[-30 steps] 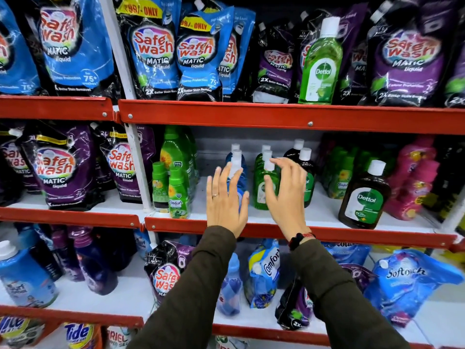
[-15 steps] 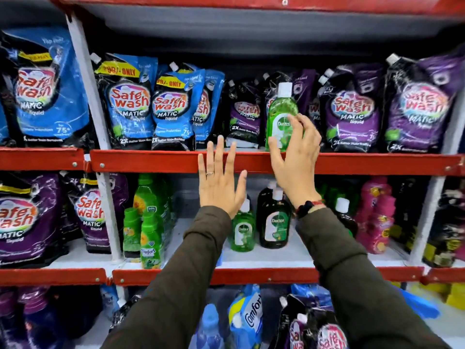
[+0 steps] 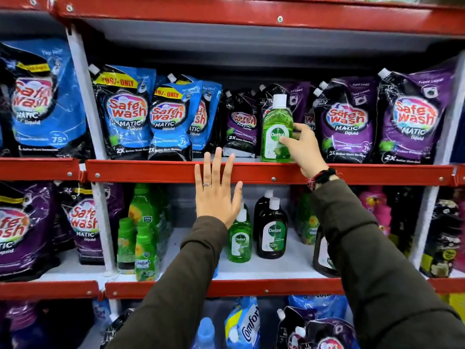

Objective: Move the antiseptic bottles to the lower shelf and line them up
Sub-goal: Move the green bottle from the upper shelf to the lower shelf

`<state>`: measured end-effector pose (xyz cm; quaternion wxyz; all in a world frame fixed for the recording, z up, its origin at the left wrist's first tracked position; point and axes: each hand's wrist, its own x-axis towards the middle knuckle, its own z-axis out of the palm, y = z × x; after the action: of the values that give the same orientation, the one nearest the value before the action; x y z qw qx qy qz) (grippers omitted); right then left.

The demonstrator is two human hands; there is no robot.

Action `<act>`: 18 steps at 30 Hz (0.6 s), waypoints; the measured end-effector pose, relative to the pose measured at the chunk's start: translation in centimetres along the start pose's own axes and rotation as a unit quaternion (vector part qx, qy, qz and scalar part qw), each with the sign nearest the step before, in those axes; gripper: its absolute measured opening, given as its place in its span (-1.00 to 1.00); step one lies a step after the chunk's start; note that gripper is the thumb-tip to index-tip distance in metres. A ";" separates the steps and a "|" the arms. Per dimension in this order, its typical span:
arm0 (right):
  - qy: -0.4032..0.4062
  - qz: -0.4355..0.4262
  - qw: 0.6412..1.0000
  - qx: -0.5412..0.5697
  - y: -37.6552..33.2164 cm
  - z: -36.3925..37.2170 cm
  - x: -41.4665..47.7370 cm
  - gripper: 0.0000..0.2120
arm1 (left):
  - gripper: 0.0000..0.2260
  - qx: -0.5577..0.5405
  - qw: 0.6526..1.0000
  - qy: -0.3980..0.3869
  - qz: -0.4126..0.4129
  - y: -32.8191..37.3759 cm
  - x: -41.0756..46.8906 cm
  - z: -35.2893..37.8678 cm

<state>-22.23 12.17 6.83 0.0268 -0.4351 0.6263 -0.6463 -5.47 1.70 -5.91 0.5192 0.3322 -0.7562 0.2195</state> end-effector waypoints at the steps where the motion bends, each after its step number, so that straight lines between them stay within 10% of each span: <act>1: -0.001 -0.001 1.000 0.009 0.2 0.0 0.2 -0.45 | -0.40 0.000 1.000 0.000 0.002 -0.1 0.0 0.0; 18: -0.070 -0.033 0.992 0.100 -2.7 -2.1 -3.3 -0.61 | -0.39 0.006 1.000 -0.009 -0.004 0.2 -0.8 -0.4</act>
<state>-20.04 16.32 7.70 0.0928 -0.4943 0.5405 -0.6744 -5.15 2.36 -6.52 0.5116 0.3406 -0.7579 0.2189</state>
